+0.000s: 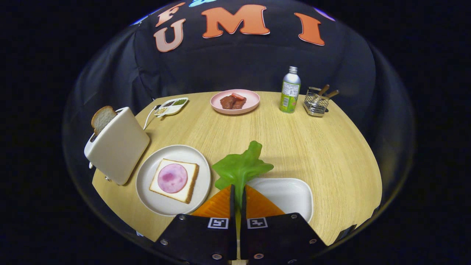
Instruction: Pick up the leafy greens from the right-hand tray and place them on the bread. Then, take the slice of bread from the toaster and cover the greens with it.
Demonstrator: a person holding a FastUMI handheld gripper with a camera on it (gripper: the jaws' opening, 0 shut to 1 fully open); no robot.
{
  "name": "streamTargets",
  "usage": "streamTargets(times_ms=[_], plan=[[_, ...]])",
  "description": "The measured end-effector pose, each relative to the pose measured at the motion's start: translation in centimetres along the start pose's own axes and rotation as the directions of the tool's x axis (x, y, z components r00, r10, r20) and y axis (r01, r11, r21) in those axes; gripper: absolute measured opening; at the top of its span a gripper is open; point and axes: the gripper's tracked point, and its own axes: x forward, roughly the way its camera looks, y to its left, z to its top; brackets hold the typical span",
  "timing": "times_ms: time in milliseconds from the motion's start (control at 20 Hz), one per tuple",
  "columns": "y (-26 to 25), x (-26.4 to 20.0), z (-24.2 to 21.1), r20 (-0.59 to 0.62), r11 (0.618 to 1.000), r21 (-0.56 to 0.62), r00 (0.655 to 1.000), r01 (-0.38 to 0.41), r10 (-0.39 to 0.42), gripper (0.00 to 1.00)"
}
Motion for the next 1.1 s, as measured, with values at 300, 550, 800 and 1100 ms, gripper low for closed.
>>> streamTargets(times_ms=[300,550,800,1100], plan=[[5.0,0.3,0.8,0.003,0.998,-0.041,0.998,-0.056,0.056,0.04],[8.2,0.8,1.2,-0.001,0.995,-0.049,0.996,-0.085,0.085,0.04],[11.2,1.7,0.9,-0.023,0.992,-0.058,0.993,-0.113,0.112,0.04],[13.4,3.5,-0.2,-0.071,0.99,-0.065,0.99,-0.127,0.123,0.04]])
